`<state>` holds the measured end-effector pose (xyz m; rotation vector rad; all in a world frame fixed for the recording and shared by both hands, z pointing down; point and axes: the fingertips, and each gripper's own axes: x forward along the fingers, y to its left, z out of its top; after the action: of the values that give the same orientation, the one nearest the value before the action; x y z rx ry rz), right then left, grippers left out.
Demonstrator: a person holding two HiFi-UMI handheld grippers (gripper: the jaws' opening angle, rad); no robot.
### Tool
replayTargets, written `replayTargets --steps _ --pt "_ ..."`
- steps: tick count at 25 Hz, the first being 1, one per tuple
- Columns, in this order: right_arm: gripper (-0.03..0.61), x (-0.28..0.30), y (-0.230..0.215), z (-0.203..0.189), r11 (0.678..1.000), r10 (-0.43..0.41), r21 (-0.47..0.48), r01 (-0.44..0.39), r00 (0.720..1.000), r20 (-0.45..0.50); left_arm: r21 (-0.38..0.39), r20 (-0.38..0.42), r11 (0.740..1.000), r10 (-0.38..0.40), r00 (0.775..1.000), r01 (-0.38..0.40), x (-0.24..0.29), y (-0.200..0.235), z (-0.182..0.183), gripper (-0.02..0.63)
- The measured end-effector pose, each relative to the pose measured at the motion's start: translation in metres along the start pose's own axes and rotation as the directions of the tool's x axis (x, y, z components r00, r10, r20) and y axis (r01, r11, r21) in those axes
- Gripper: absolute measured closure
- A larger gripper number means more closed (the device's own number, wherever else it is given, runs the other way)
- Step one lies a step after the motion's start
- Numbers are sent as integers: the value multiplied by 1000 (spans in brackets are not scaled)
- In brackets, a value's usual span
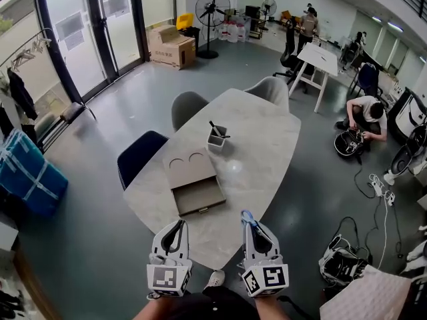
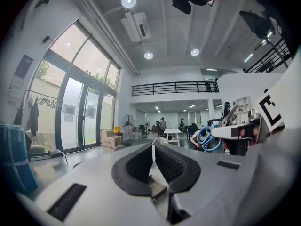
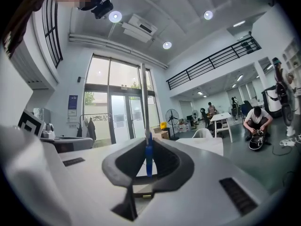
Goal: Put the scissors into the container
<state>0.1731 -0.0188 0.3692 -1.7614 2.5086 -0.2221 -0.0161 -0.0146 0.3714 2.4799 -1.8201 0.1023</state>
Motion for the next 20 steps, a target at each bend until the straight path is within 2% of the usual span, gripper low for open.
replayTargets --steps 10,20 --pt "540 31 -3 -1 998 68 14 -67 998 -16 1 -19 996 85 996 -85 5 15 -1 586" --pt "540 71 4 5 997 77 -6 -77 997 -18 -11 -2 997 82 997 -82 34 40 5 586"
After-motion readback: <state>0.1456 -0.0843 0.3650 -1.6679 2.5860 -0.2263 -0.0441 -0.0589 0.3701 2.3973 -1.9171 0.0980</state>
